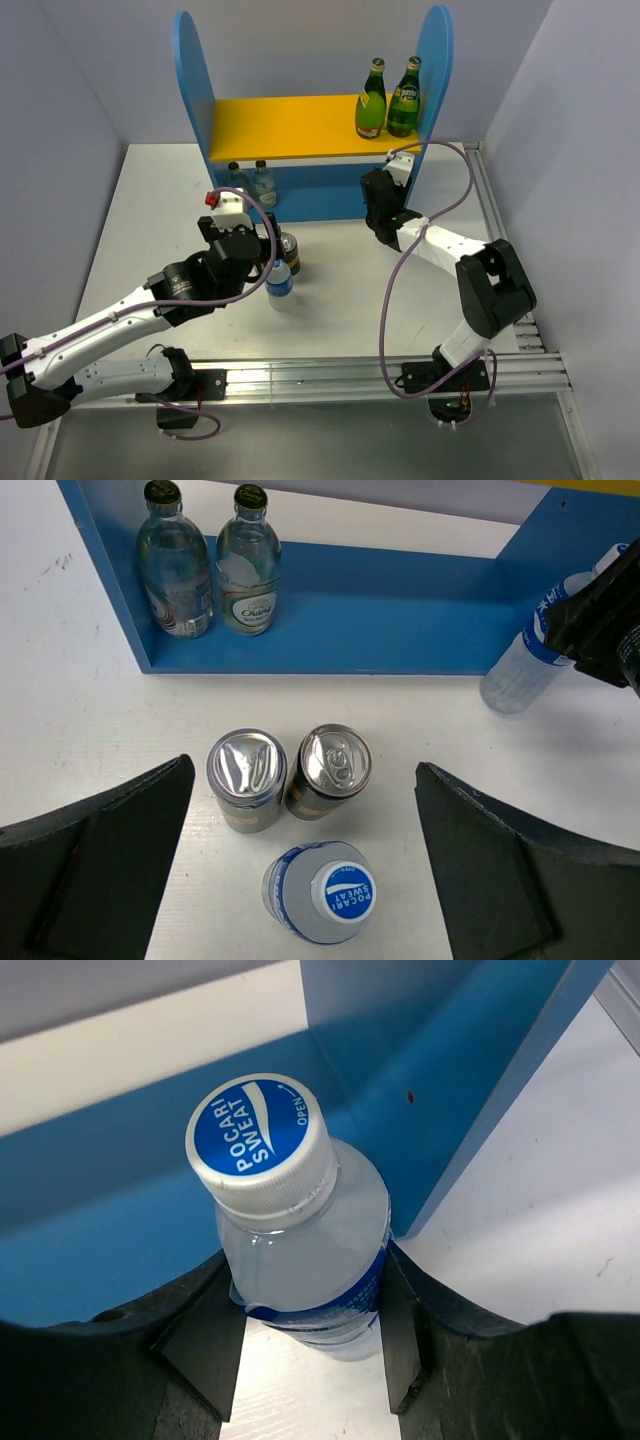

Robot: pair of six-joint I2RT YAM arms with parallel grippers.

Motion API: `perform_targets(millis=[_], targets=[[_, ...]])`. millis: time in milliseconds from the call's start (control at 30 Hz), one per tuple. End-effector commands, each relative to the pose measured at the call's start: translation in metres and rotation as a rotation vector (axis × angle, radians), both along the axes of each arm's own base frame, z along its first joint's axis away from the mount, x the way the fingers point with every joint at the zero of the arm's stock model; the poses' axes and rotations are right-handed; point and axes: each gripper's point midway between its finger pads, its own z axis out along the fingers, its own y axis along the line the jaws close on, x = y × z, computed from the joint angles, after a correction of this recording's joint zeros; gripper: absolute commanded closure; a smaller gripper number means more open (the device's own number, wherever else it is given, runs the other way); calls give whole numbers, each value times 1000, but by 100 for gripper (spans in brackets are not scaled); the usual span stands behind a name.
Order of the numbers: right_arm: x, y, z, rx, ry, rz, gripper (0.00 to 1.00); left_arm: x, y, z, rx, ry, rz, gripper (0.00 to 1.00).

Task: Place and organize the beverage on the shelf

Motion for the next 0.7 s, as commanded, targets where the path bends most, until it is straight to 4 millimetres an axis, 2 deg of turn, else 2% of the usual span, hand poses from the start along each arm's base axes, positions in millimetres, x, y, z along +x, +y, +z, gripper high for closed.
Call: perform_targets(millis=[0, 133, 300, 400, 500, 533, 667], targets=[[19, 2, 128, 206, -394, -49, 100, 3, -2, 6, -11, -27, 10, 1], [19, 0, 137, 213, -428, -56, 100, 3, -2, 5, -5, -25, 13, 1], [27, 3, 134, 195, -431, -58, 100, 4, -2, 6, -9, -27, 15, 1], [39, 5, 116, 165, -412, -69, 100, 4, -1, 5, -6, -26, 16, 1], [45, 5, 109, 155, -423, -83, 100, 4, -2, 3, 0, -24, 17, 1], [48, 5, 100, 146, -409, -87, 100, 4, -2, 3, 2, -23, 19, 1], [56, 6, 85, 132, -406, -104, 100, 5, -2, 2, 7, -24, 21, 1]])
